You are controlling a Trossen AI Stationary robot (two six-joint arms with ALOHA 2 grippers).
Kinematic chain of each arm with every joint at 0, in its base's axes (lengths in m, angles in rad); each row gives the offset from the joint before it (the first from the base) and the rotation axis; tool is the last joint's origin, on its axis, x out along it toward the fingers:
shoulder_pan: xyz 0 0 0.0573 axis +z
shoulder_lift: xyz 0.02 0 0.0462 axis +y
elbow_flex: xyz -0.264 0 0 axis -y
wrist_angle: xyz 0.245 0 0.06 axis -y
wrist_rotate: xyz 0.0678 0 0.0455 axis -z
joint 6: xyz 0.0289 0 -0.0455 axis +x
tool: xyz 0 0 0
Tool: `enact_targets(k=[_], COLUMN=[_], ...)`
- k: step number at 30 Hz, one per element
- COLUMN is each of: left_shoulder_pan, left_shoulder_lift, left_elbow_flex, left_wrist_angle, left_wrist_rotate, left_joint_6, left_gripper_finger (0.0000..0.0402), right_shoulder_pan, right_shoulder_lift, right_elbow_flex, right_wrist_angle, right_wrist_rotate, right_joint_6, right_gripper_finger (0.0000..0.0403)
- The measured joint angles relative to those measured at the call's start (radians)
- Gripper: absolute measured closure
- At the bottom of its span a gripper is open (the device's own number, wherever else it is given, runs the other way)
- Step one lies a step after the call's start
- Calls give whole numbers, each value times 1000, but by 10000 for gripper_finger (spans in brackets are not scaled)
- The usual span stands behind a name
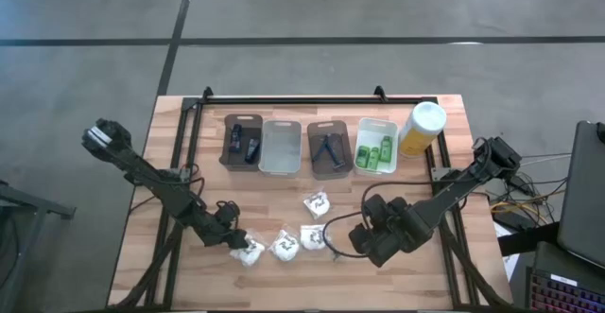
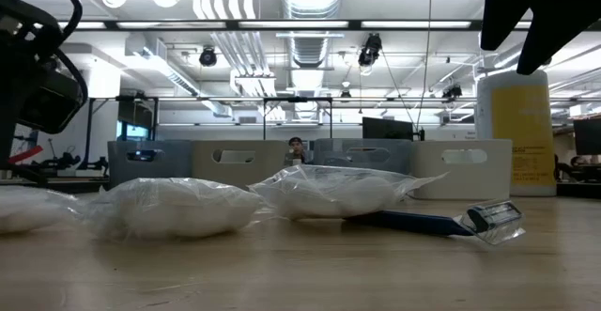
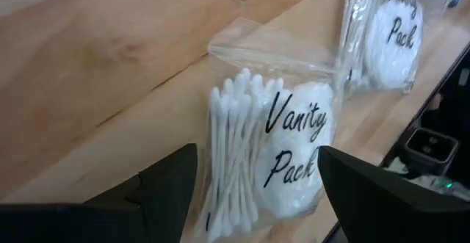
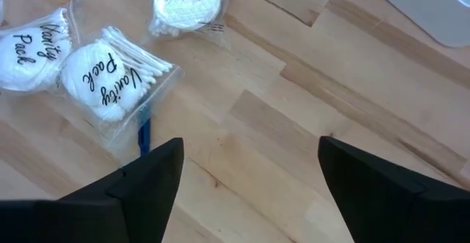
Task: Pick & Place Travel size toiletries
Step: Put the white cotton pack into the gray bin
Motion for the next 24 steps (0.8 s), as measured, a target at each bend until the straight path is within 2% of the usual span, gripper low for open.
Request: enact_targets(k=[6, 10, 15, 18, 24], left_shoulder_pan=[7, 31, 48, 50, 51], left_shoulder_lift=[-29, -27, 11, 40, 106], left_elbow_flex=[4, 2, 1, 0, -2], left_wrist_angle=[-13, -58, -48, -2, 199], left_wrist_rotate=[5, -54, -25, -21, 2], left_joint_6=[112, 157, 244, 273, 333], left_gripper_finger=[115, 115, 115, 115, 115], right_shoulder_pan=[-7, -15, -26, -33, -51], right_shoulder_lift=[0, 0, 0, 0, 0], right_elbow_flex=[0, 0, 0, 0, 0], right_wrist_angle=[0, 1, 7, 22, 23], right_wrist_rotate=[-4, -5, -9, -13, -14], right_joint_6=[0, -1, -5, -17, -27], right_gripper_finger=[109, 113, 118, 114, 101])
